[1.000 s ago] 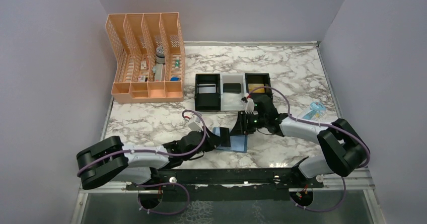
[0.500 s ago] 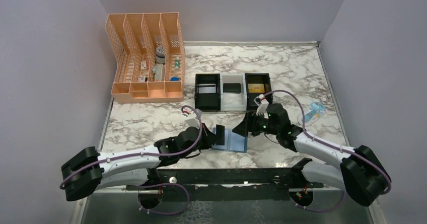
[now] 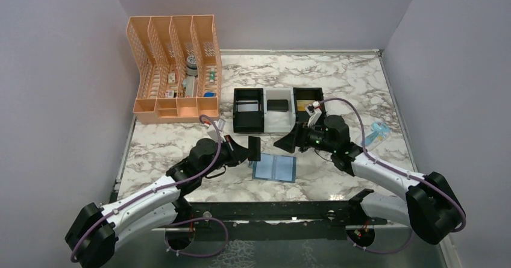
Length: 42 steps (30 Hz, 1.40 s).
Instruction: Take the credit cards out of the card holder
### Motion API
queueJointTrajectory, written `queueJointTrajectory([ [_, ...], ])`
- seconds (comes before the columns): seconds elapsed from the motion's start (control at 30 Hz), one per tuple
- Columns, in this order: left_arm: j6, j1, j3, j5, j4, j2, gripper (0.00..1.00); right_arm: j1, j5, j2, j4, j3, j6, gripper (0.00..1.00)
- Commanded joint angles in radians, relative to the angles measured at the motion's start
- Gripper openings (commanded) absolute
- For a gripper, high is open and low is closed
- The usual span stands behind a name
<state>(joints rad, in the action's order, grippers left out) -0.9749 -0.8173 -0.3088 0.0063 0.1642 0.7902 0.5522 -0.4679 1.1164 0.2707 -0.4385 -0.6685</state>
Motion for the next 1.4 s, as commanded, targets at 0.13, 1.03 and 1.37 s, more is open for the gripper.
queueJointTrajectory([
  [0.13,-0.038,0.098,0.026,0.282,0.275,0.102,0.00,-0.004,-0.155,0.076,0.259,-0.022,-0.181,0.74],
  [1.03,-0.154,0.205,-0.016,0.425,0.531,0.177,0.00,-0.118,-0.493,0.317,0.697,-0.022,-0.415,0.54],
  [1.37,-0.213,0.205,0.006,0.428,0.616,0.213,0.00,-0.109,-0.540,0.339,0.741,-0.066,-0.458,0.46],
])
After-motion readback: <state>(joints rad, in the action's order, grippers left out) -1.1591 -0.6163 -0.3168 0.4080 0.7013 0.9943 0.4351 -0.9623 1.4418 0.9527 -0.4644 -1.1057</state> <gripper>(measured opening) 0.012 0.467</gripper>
